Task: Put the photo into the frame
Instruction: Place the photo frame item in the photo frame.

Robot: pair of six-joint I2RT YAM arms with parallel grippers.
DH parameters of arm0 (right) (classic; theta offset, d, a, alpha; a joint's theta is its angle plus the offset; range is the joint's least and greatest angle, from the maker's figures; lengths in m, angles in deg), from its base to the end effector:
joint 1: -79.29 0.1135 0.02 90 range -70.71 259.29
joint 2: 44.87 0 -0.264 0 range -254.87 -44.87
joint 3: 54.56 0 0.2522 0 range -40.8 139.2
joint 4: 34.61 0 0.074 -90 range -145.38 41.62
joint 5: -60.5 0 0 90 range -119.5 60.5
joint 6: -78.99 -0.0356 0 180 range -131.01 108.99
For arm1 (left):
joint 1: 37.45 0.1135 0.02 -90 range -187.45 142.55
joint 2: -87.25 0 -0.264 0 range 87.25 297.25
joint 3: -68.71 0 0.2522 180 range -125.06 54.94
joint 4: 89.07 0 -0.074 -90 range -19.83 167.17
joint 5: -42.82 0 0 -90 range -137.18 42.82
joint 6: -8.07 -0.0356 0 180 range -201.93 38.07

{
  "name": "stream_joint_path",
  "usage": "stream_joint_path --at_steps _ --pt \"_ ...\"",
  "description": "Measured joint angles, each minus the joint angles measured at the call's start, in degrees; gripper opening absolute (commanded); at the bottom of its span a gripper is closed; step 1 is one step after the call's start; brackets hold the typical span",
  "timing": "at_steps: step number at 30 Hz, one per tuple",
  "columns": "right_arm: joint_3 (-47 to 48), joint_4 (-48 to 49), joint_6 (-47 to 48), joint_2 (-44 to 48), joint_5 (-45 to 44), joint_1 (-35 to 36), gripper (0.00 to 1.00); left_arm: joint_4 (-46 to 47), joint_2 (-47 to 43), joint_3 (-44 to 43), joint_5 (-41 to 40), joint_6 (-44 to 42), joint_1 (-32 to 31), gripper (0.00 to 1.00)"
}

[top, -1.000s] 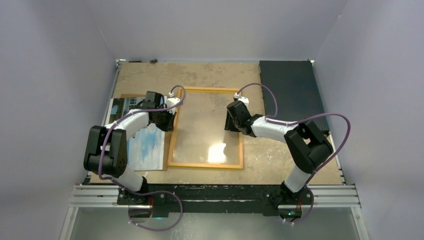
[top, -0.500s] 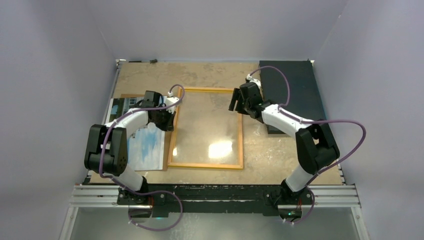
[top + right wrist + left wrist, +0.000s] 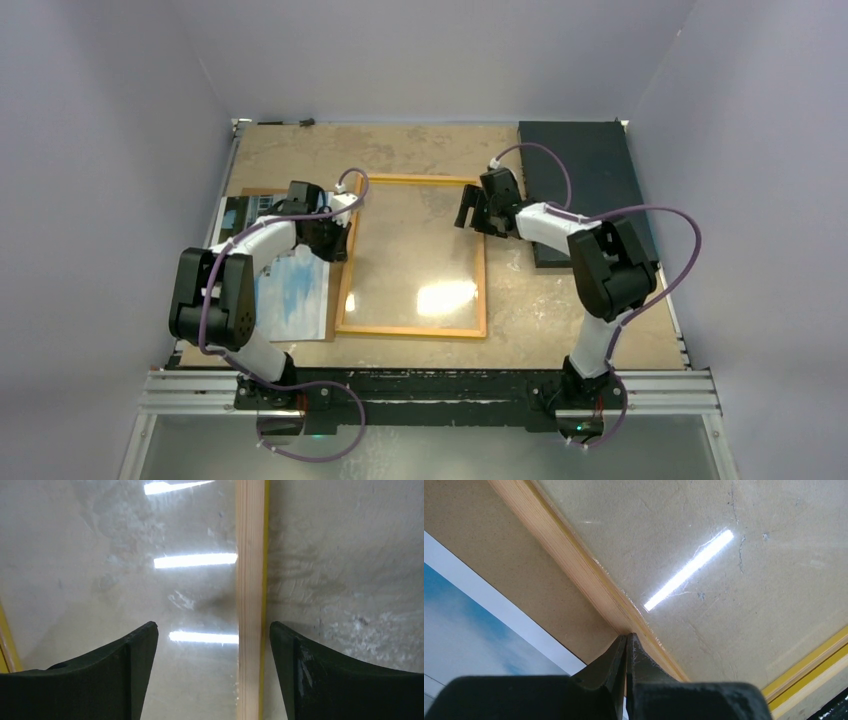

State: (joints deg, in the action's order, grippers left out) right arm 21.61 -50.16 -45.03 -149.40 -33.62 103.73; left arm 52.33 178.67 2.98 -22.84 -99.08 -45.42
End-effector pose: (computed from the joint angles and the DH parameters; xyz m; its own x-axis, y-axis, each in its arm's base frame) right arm 0.3534 0.1578 0.1733 -0.7278 0.2822 -0.6250 0.0503 0.9309 0.3618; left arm 0.2951 -0.0561 0.1722 -0.7632 0.3781 -0.5240 0.5530 0.8017 -0.2269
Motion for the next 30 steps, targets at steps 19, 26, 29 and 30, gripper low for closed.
stream_joint_path --at_steps 19,26,29,30 --pt "12.0 -1.3 2.8 -6.6 -5.4 -1.7 0.82 0.3 2.5 -2.2 2.8 0.5 -0.3 0.0" --pt "4.1 -0.5 3.1 11.8 -9.3 1.5 0.61 -5.8 2.5 -6.6 1.0 0.0 0.9 0.0" --pt "1.2 1.2 2.8 16.3 -7.8 7.4 0.47 -8.7 2.4 -10.2 0.9 0.0 2.3 0.0" --pt "0.2 1.6 2.5 16.8 -6.8 10.2 0.42 -9.7 2.3 -11.3 0.7 -0.3 2.9 0.02"
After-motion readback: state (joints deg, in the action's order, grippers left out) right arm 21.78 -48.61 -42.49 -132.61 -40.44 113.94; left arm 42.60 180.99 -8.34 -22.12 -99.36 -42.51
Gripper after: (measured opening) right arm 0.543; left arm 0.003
